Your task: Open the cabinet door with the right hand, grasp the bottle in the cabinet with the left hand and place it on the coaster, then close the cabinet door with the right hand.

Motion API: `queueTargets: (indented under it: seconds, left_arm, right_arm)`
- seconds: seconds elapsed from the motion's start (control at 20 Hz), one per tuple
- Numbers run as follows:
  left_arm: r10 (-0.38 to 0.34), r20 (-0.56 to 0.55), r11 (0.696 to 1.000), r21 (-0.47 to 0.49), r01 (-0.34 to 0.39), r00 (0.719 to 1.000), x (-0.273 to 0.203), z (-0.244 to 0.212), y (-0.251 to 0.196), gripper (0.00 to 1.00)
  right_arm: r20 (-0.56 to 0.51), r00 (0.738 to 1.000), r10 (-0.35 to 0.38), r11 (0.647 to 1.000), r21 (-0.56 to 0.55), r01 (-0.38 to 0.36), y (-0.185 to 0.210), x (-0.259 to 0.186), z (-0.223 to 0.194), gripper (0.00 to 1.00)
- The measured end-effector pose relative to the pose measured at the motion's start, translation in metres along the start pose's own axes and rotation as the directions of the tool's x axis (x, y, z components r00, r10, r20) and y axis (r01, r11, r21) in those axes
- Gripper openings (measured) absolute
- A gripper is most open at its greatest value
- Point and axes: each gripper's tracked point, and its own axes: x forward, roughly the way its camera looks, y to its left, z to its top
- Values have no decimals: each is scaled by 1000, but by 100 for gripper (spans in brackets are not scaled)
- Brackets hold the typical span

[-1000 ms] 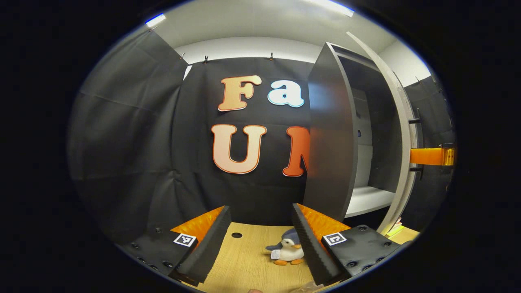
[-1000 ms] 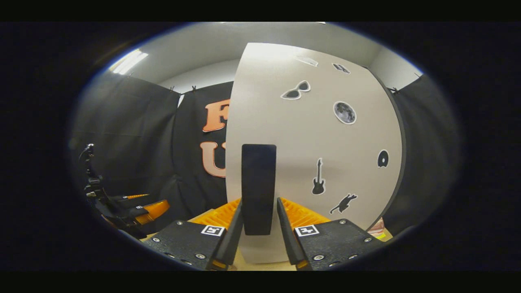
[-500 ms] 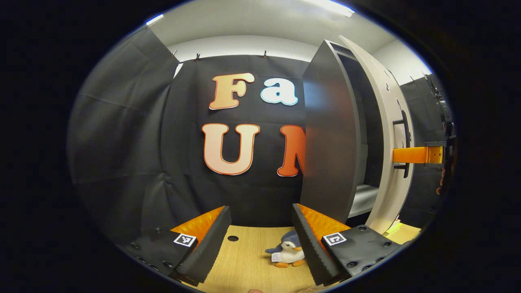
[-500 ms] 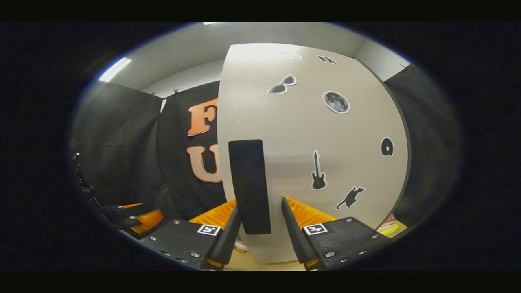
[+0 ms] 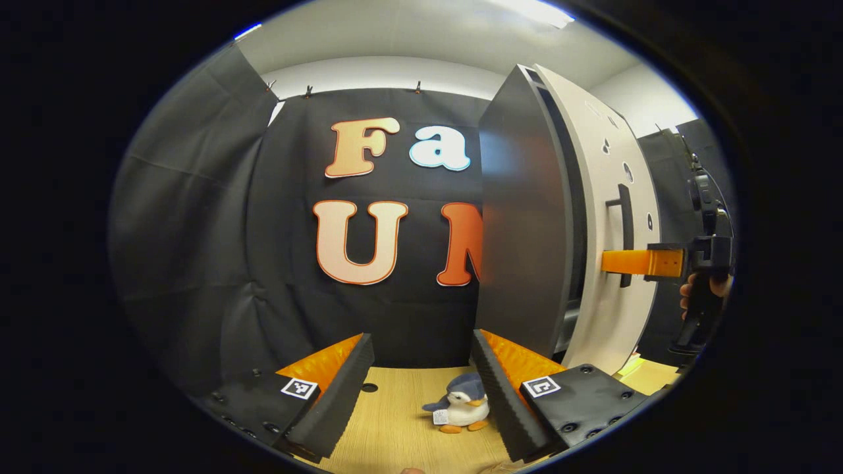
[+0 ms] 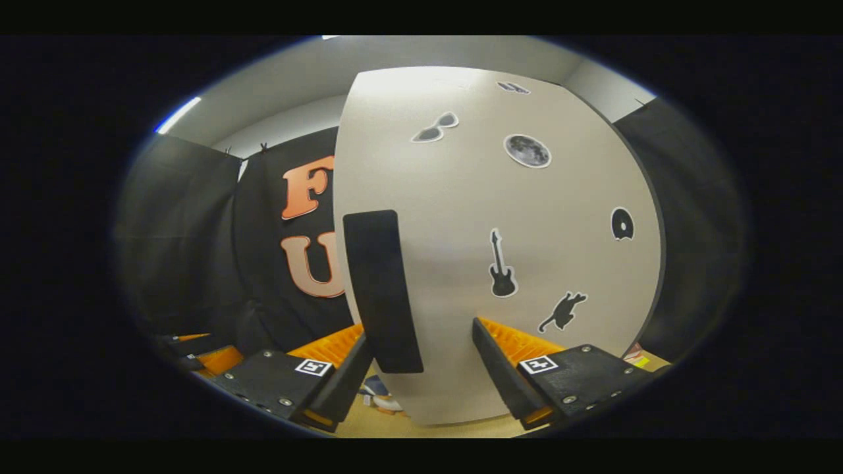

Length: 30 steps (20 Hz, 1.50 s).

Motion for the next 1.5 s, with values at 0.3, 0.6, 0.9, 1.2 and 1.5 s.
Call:
queueTargets:
  seconds: [0.3, 0.6, 0.9, 1.2, 1.5]
  left_arm:
    - [-9, 5, 1000, 0, 9, 1000, -4, 4, -6, 97]
    - [7, 5, 1000, -1, -7, 1000, -5, 9, -4, 98]
    - [16, 8, 1000, 6, -16, 1000, -10, 13, -10, 97]
    - [48, 13, 999, -1, -48, 999, -22, 19, -19, 99]
    - [89, 38, 996, -6, -89, 995, -39, 28, -37, 95]
  right_arm:
    - [9, 999, -48, 997, -60, 49, -6, 8, -2, 92]
    - [10, 999, -53, 998, -45, 54, -13, 11, -3, 93]
    - [-4, 1000, -26, 1000, -13, 26, -12, 11, -6, 94]
    - [22, 1000, 13, 1000, -9, -13, -11, -25, 3, 94]
    - [38, 999, 15, 998, -55, -13, -33, -72, 14, 94]
